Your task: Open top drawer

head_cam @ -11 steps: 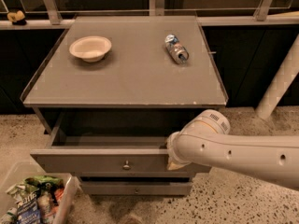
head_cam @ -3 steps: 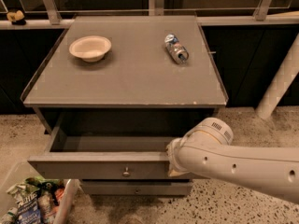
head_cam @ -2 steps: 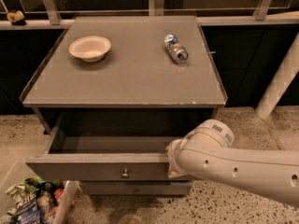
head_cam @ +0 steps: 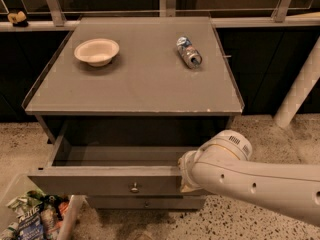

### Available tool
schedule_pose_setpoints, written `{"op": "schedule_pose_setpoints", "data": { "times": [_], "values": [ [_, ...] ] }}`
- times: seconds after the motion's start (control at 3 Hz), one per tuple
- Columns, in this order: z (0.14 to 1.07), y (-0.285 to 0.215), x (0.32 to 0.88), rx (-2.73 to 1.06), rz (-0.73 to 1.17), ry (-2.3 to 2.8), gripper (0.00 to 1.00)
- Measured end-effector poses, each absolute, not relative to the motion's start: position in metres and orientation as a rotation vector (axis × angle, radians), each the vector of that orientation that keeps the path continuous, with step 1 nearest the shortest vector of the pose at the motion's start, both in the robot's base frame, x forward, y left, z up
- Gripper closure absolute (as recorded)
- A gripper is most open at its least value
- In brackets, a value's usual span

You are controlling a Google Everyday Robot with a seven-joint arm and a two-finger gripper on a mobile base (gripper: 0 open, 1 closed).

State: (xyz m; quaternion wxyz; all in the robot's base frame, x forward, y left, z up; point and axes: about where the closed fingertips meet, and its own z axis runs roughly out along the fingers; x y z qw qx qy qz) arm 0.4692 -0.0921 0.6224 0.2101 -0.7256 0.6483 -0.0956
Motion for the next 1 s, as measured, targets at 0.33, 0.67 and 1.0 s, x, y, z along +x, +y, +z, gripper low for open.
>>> {"op": "schedule_pose_setpoints", "data": {
  "times": [0.33,0.67,1.0],
  "values": [
    [0.6157,-0.0961,0.4565,-2.029,-0.286,1.764,1.0],
    [0.6189,-0.0959,0.4564,-2.029,-0.286,1.764,1.0],
    [0.6219,-0.0949,0.454,-2.022,-0.301,1.753,1.0]
  ]
}}
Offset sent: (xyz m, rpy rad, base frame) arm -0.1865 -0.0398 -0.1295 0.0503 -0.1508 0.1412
